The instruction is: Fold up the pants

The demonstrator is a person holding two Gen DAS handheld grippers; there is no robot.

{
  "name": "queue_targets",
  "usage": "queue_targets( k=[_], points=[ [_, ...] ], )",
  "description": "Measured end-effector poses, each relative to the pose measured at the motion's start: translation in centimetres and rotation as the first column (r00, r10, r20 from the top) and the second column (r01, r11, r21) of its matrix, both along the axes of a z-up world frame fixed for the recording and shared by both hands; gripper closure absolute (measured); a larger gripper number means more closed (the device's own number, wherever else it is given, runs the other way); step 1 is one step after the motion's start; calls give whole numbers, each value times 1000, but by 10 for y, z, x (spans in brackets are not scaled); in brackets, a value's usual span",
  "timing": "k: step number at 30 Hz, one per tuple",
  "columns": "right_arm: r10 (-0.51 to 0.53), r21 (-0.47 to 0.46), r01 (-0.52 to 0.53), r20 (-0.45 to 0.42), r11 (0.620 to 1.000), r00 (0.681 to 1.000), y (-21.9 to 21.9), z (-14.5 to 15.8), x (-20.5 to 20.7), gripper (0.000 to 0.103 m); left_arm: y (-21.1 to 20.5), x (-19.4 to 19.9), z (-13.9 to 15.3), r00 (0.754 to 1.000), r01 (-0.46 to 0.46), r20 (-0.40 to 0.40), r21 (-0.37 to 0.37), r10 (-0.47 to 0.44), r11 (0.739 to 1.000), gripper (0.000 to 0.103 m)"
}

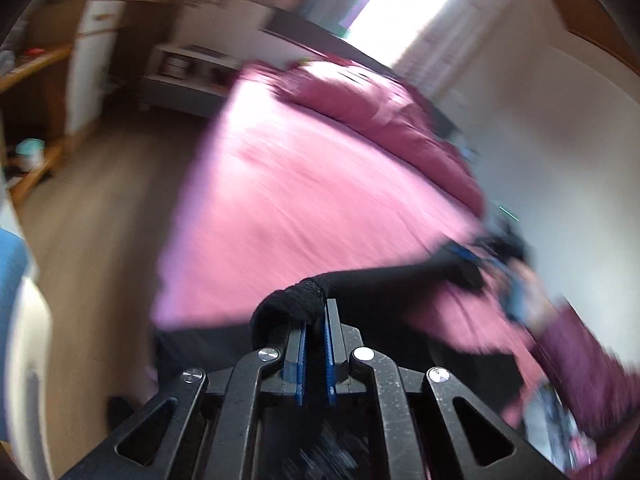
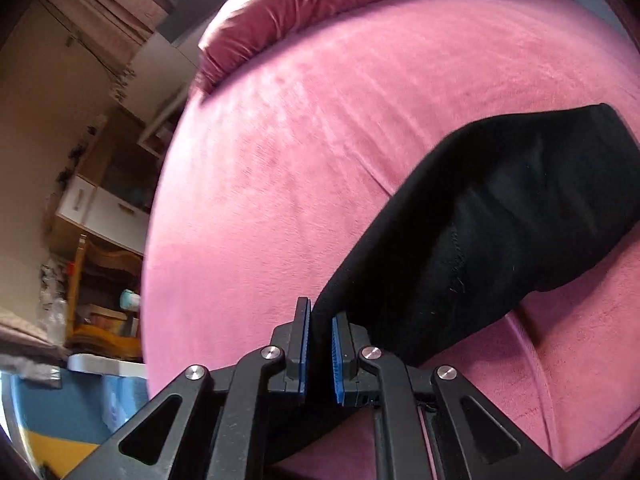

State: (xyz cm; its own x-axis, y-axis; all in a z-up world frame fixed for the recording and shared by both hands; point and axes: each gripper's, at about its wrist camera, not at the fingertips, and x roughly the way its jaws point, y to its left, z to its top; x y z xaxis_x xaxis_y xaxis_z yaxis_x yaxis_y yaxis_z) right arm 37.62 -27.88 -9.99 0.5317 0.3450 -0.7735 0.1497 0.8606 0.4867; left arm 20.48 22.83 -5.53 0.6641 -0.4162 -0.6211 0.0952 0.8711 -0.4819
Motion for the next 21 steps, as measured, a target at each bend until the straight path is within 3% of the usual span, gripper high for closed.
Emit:
queue_targets(
  k=[4, 10, 14, 21],
  points=[
    [64, 40, -69, 112, 997, 992, 5, 34, -41, 93, 30, 56, 18, 987, -159, 24, 34, 158, 987, 96],
    [135, 55, -149, 204, 987, 970, 5, 51, -146, 93, 13, 56, 46, 981, -155, 139, 152, 134, 976, 96],
    [179, 56, -189, 157, 980, 971, 9, 20, -216, 94, 13, 22, 34, 984, -132, 135, 143, 113, 981, 95],
    [219, 47, -217, -45, 975, 975, 27, -68, -273, 95, 31, -50, -33, 985, -165, -40, 69, 168, 984, 95]
  ],
)
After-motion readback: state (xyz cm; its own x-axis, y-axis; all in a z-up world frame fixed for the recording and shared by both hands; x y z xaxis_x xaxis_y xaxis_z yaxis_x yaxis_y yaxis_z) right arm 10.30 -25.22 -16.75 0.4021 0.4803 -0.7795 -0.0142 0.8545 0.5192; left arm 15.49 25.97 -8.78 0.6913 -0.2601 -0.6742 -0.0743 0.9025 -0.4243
